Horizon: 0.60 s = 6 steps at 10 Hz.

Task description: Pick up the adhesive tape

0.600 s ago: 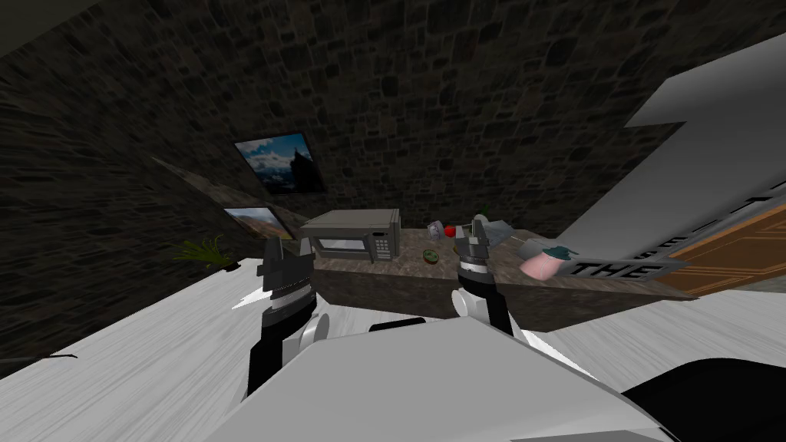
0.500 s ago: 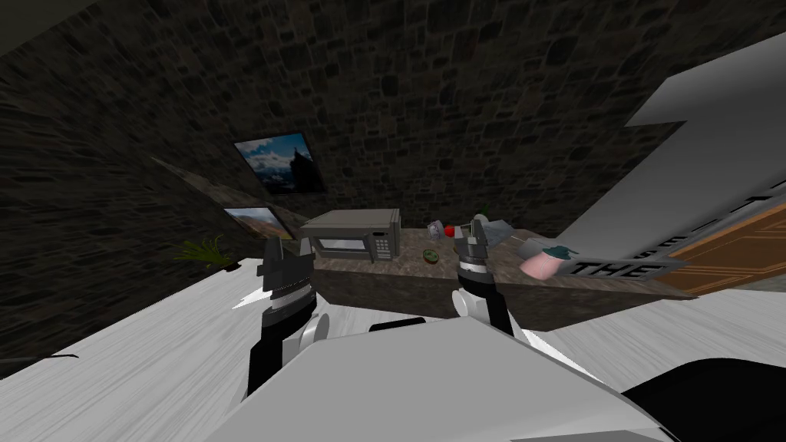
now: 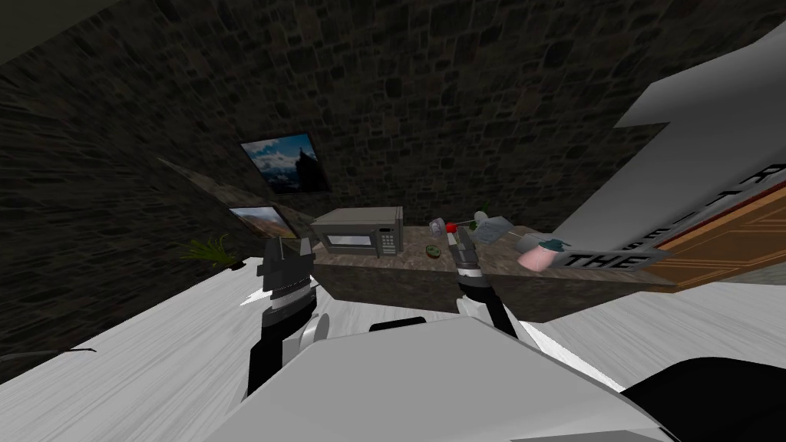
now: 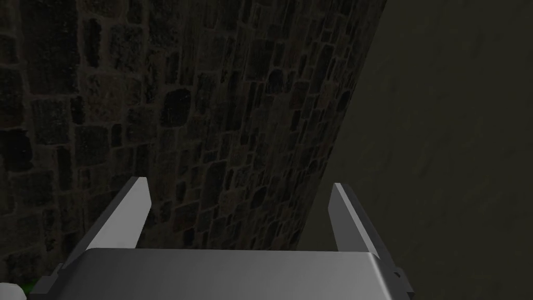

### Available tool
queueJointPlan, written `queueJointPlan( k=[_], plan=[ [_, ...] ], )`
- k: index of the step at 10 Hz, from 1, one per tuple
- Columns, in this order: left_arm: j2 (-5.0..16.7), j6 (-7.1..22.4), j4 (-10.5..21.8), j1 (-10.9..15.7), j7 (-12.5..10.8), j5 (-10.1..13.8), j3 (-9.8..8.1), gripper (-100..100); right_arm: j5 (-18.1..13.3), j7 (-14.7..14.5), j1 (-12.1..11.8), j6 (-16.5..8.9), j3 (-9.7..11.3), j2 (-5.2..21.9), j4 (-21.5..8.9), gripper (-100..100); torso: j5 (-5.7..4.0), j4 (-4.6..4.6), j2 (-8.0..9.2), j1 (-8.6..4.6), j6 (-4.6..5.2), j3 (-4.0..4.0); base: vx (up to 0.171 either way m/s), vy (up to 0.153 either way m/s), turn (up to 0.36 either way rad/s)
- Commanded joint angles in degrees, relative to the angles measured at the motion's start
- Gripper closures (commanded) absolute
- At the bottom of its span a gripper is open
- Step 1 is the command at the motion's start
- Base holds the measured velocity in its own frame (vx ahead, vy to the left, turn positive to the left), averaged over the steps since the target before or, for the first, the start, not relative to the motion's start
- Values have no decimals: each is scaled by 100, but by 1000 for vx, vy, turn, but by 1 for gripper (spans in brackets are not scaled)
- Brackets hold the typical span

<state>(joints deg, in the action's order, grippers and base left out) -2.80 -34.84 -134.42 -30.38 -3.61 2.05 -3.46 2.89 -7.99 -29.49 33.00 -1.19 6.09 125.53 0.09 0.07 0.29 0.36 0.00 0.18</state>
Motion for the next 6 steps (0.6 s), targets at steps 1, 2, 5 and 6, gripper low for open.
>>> queueJointPlan(
  k=[1, 2, 5, 6],
  plan=[
    [0, 0, 0, 0, 0, 0, 0, 0, -138, 4, -104, -2, 70, 268, -148, -100, 0, 0, 0, 0, 0, 0, -49, 75, 6],
    [0, 0, 0, 0, 0, 0, 0, 0, -269, 2, -185, -13, 134, 430, -301, -100, -2, -2, -6, -6, 0, -4, -92, 104, 13],
    [0, 0, 0, 0, 0, 0, 0, 0, -412, -1, -269, -25, 203, 737, -474, -100, -1, -1, 0, 2, 0, -1, -66, 92, 3],
    [0, 0, 0, 0, 0, 0, 0, 0, -563, -8, -354, -37, 277, 965, -667, -100, -1, -1, -6, -6, 0, -4, -63, 94, 21]
  ],
)
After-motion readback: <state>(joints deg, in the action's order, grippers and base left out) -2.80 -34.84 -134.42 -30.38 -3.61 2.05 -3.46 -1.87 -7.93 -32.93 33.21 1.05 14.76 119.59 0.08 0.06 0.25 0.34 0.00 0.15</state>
